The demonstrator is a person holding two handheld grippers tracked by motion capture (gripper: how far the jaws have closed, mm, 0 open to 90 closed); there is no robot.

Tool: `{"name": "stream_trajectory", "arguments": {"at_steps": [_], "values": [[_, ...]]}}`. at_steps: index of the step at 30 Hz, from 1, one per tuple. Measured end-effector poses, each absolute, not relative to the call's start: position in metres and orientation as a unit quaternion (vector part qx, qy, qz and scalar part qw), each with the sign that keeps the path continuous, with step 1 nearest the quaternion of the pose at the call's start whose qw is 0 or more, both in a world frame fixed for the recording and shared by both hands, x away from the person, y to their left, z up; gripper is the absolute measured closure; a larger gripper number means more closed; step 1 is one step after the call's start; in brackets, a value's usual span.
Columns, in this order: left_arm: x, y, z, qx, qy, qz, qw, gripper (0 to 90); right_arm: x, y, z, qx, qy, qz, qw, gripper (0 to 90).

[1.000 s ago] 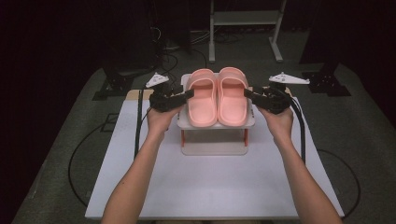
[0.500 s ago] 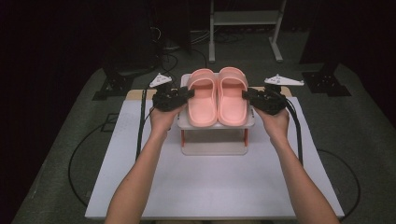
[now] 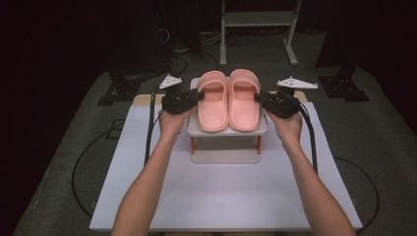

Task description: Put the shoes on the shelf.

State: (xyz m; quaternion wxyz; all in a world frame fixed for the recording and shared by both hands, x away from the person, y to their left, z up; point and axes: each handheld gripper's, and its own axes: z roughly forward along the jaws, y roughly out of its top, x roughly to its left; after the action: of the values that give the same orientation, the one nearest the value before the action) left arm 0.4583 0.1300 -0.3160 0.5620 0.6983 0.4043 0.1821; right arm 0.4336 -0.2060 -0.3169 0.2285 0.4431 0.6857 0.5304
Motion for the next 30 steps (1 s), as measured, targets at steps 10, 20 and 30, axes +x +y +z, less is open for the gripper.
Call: {"name": "stream_trajectory", "arguments": {"at_steps": [10,20,30], "values": [[0.461,0.131,-0.317,0.700,0.401,0.184,0.562,61.3,0.437,-0.205,-0.317,0.444,0.685,0.529,0.231,67.3],[0.456,0.133,-0.318,0.708,0.394,0.187,0.556,59.3,0.430,-0.212,-0.315,0.437,0.689,0.532,0.227,62.0],[0.436,0.142,-0.318,0.704,0.376,0.183,0.575,57.6,0.417,-0.224,-0.315,0.424,0.696,0.536,0.223,59.3]]}}
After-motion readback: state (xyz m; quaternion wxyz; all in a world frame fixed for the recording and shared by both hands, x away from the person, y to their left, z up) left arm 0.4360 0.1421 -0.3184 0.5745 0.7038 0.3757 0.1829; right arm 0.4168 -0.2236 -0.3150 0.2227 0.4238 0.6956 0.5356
